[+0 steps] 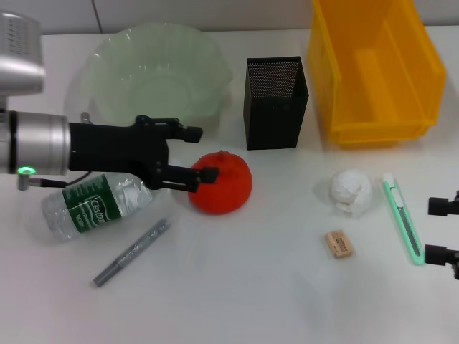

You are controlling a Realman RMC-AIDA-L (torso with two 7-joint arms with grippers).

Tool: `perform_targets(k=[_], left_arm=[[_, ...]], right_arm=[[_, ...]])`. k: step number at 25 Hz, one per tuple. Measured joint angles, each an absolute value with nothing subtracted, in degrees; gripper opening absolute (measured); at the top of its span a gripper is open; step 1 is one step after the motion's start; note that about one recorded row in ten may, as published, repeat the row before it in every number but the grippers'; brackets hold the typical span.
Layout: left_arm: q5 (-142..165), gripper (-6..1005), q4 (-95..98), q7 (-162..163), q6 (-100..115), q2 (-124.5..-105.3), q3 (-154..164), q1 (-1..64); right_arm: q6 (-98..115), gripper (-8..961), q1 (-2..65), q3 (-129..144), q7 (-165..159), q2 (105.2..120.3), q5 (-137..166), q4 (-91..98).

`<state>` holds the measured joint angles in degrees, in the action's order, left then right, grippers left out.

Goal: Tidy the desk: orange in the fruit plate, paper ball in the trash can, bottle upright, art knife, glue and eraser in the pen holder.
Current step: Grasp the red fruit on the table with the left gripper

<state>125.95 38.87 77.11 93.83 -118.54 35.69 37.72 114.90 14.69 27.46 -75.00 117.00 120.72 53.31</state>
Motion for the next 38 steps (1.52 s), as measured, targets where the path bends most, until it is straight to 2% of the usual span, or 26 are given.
perform_targets(k=[12, 22, 30, 35, 38], left_arm=[[118.95, 828, 28.27, 73.76, 76.67, -118.92, 45.83, 39.09], [114.66, 828, 24.37, 70.84, 70.82, -119.09, 51.23, 39.61], [108.56, 828, 24.03, 71.13, 67.37, -119.14, 58.62, 39.17], [108.42, 638, 23.92, 71.34, 67.36, -119.07, 58.7, 39.08], [108.52, 567, 23.9, 71.39, 67.62, -118.97, 58.72, 38.96]], right_arm=[[117.24, 775, 14.58, 25.92, -75.08, 117.47, 121.21, 53.7], [117.85, 774, 15.12, 26.13, -75.12, 118.31, 121.1, 54.03], [117.43, 774, 15.2, 25.67, -74.96, 118.32, 121.12, 53.93], [117.21, 774, 15.32, 25.61, -74.85, 118.3, 120.92, 53.76], [116.86, 775, 15.49, 25.59, -74.78, 118.3, 120.95, 53.59]])
